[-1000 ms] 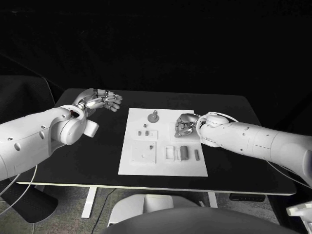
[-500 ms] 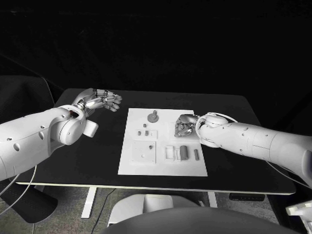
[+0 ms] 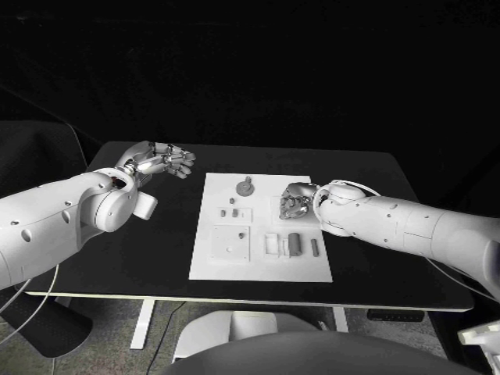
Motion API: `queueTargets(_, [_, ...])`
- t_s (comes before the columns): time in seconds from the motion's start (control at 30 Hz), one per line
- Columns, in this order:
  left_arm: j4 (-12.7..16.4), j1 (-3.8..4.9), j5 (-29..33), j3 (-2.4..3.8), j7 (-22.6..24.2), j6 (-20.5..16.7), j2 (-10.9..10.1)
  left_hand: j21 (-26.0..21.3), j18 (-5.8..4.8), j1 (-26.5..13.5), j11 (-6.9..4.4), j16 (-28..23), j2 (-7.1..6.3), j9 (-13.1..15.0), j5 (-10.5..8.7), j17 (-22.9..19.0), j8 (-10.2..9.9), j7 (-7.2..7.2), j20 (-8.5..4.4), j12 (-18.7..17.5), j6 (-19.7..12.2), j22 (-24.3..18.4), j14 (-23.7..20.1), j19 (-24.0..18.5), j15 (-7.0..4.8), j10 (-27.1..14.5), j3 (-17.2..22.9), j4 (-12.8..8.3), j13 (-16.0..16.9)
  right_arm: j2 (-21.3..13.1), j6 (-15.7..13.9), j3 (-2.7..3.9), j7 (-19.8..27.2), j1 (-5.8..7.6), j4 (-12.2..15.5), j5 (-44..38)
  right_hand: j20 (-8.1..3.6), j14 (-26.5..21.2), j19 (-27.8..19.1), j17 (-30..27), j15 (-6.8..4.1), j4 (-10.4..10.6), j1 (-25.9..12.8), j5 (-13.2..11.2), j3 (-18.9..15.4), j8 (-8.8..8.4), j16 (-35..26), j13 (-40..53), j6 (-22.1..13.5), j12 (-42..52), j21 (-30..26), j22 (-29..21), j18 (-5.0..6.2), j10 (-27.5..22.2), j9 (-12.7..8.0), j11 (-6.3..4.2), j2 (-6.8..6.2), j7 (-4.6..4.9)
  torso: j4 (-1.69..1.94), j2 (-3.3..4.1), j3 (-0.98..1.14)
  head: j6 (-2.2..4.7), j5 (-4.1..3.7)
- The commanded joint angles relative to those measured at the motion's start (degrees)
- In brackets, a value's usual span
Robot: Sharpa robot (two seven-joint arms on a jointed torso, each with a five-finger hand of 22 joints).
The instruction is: Assemble the parts on the task board
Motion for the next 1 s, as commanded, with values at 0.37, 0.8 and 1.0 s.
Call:
queueTargets(0.37, [0.1,0.06,0.3,0.07,0.7,0.6,0.0,-0.4,-0.29,0.3,-0.06,-0.1,0.42,0.0,0.21,-0.1,-0.2,-0.10,0.02,-0.2,0.0,0.1,0.3,-0.1,-0.08,0.4,-0.3,0.1,0.1,-0.6,-2.8,-0.02,1.0,-0.05,2.0,-1.0,0.18,0.8,0.7,-0.1,-0.50,0.5,1.2,-0.2,2.5,1.42,0.6,-0.3,3.1,0.3,0.6,-0.1,0.21,1.4,0.7,-0.22,-0.02,-0.29,-0.01,-0.01,-0.01,0.04,-0.02])
queueTargets(0.8, [0.1,0.07,0.3,0.06,0.6,0.5,-0.3,-0.4,-0.29,0.3,-0.06,-0.2,0.43,0.0,0.21,-0.1,-0.2,-0.10,0.02,-0.3,0.0,0.1,0.3,-0.1,-0.08,0.4,-0.4,0.1,0.1,-3.4,-4.0,0.27,0.5,0.90,7.3,-1.5,0.20,1.0,0.8,-0.2,-0.54,0.4,1.0,-0.3,2.6,1.53,0.7,-0.4,3.5,0.4,0.7,-0.1,0.21,1.6,0.8,-0.26,-0.73,-0.32,0.00,-0.01,-0.04,0.10,0.16])
queueTargets(1.0, [0.2,0.08,0.3,0.06,0.6,0.5,-0.4,-0.4,-0.29,0.3,-0.06,-0.2,0.42,0.0,0.21,-0.1,-0.2,-0.10,0.02,-0.3,0.1,0.1,0.3,-0.1,-0.08,0.4,-0.4,0.1,0.1,-5.2,-4.1,0.55,0.3,2.52,11.3,-1.6,0.20,1.0,0.8,-0.2,-0.55,0.4,0.9,-0.3,2.6,1.52,0.7,-0.4,3.6,0.3,0.7,-0.1,0.22,1.7,0.8,-0.28,-1.02,-0.31,-0.08,-0.03,-0.06,0.05,0.42])
